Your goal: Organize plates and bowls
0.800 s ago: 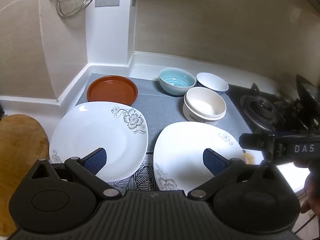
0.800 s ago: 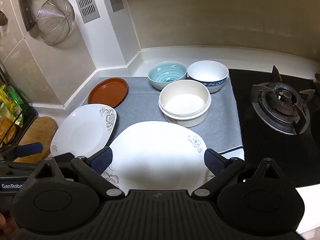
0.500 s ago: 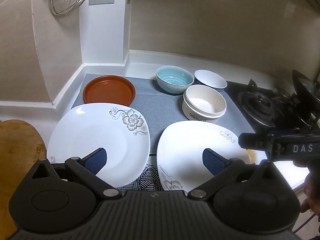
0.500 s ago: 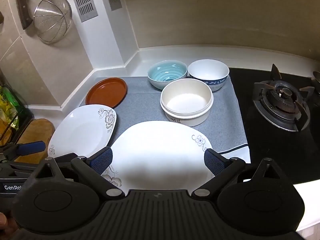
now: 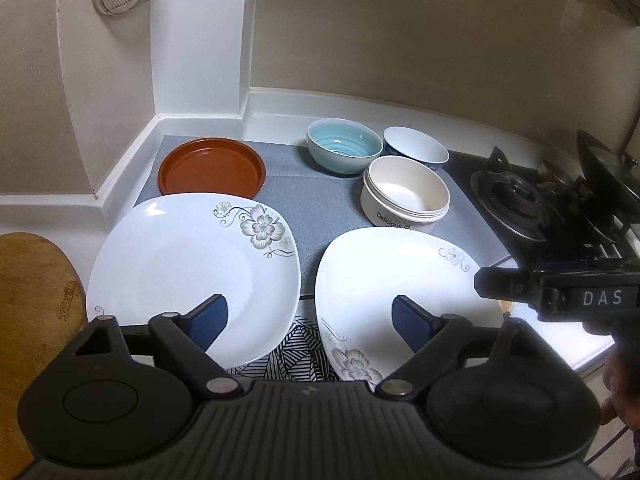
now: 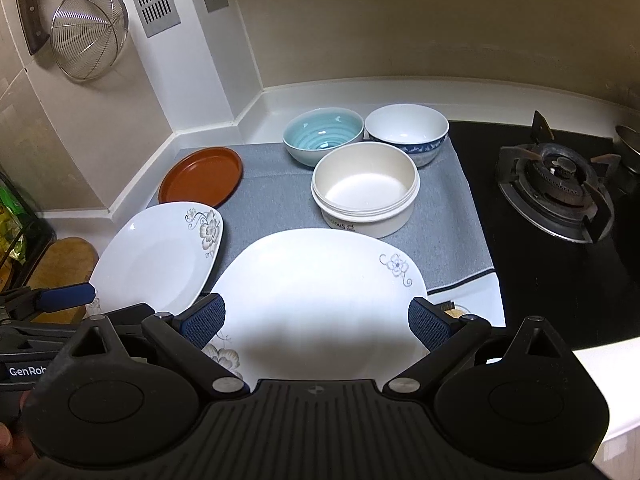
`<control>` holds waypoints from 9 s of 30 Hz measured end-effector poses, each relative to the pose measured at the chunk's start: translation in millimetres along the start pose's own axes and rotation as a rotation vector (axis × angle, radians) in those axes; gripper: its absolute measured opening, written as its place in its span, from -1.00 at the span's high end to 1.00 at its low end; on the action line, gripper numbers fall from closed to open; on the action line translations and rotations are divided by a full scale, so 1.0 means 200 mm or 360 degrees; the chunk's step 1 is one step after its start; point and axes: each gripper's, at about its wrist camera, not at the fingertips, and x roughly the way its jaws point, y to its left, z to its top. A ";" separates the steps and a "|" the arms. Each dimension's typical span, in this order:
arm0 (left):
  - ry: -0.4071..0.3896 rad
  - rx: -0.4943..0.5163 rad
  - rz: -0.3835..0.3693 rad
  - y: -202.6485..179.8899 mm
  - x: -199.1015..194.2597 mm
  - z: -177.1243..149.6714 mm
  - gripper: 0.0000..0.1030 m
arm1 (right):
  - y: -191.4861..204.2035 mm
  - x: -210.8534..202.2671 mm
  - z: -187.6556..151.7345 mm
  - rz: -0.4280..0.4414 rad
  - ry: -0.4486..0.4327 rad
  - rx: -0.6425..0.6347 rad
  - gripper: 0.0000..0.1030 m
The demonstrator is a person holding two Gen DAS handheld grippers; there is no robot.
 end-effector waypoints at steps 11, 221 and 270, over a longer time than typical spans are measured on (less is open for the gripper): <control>0.0029 0.0025 -0.0030 0.07 -0.04 -0.04 -0.40 | 0.08 0.01 -0.04 -0.0004 -0.0042 0.0008 -0.91; 0.0056 -0.0434 0.0350 0.82 0.31 -0.03 0.40 | 0.45 0.99 0.30 0.0398 0.0231 -0.0185 0.42; 0.0005 -0.0262 0.0272 0.06 0.12 -0.04 0.39 | -0.17 0.35 0.13 0.0312 0.0070 -0.0008 0.44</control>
